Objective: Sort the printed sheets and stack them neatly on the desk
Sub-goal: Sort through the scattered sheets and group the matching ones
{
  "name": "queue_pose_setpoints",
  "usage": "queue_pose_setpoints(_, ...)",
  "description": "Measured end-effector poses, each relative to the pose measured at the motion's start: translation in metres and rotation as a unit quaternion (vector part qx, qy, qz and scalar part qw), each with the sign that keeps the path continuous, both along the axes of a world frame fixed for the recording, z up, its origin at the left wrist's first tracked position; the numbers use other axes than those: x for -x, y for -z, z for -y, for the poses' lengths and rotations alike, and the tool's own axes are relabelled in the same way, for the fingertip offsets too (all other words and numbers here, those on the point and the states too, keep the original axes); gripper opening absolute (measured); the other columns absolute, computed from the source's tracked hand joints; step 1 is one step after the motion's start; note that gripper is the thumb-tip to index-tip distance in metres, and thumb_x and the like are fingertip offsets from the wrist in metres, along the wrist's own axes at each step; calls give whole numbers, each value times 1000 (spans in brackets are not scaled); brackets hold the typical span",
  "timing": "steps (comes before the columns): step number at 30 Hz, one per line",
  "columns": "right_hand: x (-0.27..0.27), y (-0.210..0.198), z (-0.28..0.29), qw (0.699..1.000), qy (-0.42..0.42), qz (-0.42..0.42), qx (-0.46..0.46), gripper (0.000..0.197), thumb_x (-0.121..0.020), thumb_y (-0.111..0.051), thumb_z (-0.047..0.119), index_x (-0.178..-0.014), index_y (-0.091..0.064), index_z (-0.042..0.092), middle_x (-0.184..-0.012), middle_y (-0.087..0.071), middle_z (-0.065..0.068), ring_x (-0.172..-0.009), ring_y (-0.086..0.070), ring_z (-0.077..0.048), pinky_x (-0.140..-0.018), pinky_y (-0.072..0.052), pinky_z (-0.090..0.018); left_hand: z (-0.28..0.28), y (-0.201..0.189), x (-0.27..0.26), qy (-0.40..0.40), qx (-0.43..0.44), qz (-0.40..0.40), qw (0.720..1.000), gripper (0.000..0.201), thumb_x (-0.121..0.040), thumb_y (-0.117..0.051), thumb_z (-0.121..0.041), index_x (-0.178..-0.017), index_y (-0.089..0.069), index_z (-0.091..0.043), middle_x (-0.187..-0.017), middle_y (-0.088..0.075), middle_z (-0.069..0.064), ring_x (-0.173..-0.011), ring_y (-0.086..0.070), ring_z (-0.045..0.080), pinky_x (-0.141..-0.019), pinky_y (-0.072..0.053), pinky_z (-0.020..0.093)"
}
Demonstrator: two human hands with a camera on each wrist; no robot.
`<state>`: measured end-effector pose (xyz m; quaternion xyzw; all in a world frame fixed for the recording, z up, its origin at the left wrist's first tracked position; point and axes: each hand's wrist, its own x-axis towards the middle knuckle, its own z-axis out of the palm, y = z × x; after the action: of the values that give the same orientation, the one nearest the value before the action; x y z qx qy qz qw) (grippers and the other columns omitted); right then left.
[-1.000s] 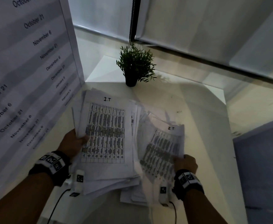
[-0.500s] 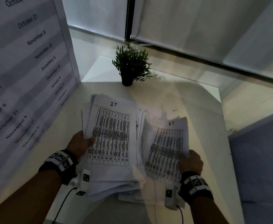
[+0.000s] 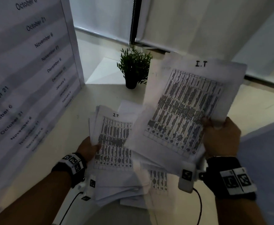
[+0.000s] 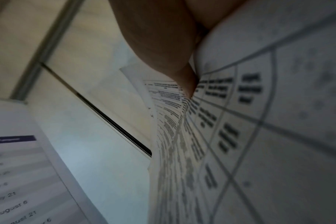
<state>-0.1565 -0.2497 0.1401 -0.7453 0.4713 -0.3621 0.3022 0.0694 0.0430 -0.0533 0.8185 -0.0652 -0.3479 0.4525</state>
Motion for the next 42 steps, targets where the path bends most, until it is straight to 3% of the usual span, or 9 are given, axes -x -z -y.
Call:
queue_pose_setpoints(8, -31, 146, -49, 944, -26, -131, -302, 9, -86, -69, 11, -90, -64, 6, -77, -62, -6, -78, -55, -20, -64, -43, -24, -4, -4, 9, 25, 20, -56, 998, 31, -82, -65, -28, -113, -62, -30, -114, -67, 3, -102, -63, 23, -96, -52, 41)
queue_pose_setpoints(12, -24, 199, -47, 918, -27, -244, -311, 51, -81, -72, 24, -122, -57, -3, -125, -61, -18, -106, -60, -30, -92, -52, -40, -6, 20, -1, -27, 31, -80, 996, 56, -86, -59, -39, -136, -52, -14, -132, -61, 10, -114, -61, 27, -104, -46, 47)
queue_pose_setpoints(17, -59, 193, -63, 911, -162, -292, -241, 25, -97, -51, 26, -100, -65, 6, -110, -66, -16, -94, -60, -27, -77, -44, -29, 5, 4, 4, -36, 10, -84, 996, 52, -102, -35, -42, -144, -42, -11, -139, -52, 10, -124, -53, 29, -110, -39, 40)
queue_pose_setpoints(21, -72, 183, -51, 907, -145, -328, -221, 28, -100, -42, 23, -97, -64, 6, -105, -67, -16, -86, -61, -27, -72, -44, -27, 6, 2, 6, -61, -7, -47, 997, 44, -104, -34, -26, -142, -44, -7, -142, -49, 12, -127, -49, 29, -107, -34, 30)
queue_pose_setpoints(26, -91, 187, -61, 880, -249, -334, -228, 34, -100, -45, 31, -121, -59, 7, -129, -58, -15, -103, -56, -25, -91, -46, -34, 12, -2, 12, -99, -11, -43, 994, 49, -105, -30, -32, -146, -37, -6, -148, -42, 14, -133, -43, 29, -108, -31, 29)
queue_pose_setpoints(32, -92, 204, -101, 892, -131, -335, -274, 64, -95, -51, 21, -150, -23, 4, -152, -26, -19, -136, -35, -36, -114, -31, -42, 25, -3, 27, -105, -19, -37, 994, 55, -99, -47, -35, -143, -25, -9, -132, -52, 16, -96, -50, 20, -84, -41, 28)
queue_pose_setpoints(34, -81, 211, -101, 889, -130, -338, -278, 67, -94, -49, 41, -149, -27, 9, -153, -30, -15, -136, -35, -36, -113, -31, -48, 23, 0, 29, -71, -35, -13, 997, 53, -95, -56, -23, -138, -28, -9, -126, -55, 16, -93, -52, 21, -83, -46, 29)
queue_pose_setpoints(38, -28, 205, -65, 883, 126, -357, -277, 94, -66, -72, 52, -141, -30, 14, -145, -33, -14, -127, -34, -39, -104, -33, -55, 10, -1, 21, -67, -37, 39, 996, 40, -92, -58, -16, -129, -41, -12, -116, -59, 12, -93, -56, 24, -83, -45, 30)
queue_pose_setpoints(42, -1, 222, -46, 880, 102, -332, -325, 98, -67, -80, 42, -144, -31, 7, -144, -37, -16, -126, -40, -36, -106, -36, -50, -2, -3, 8, -75, -34, 69, 994, 42, -91, -63, -18, -127, -44, -11, -119, -59, 14, -97, -56, 25, -88, -46, 33)
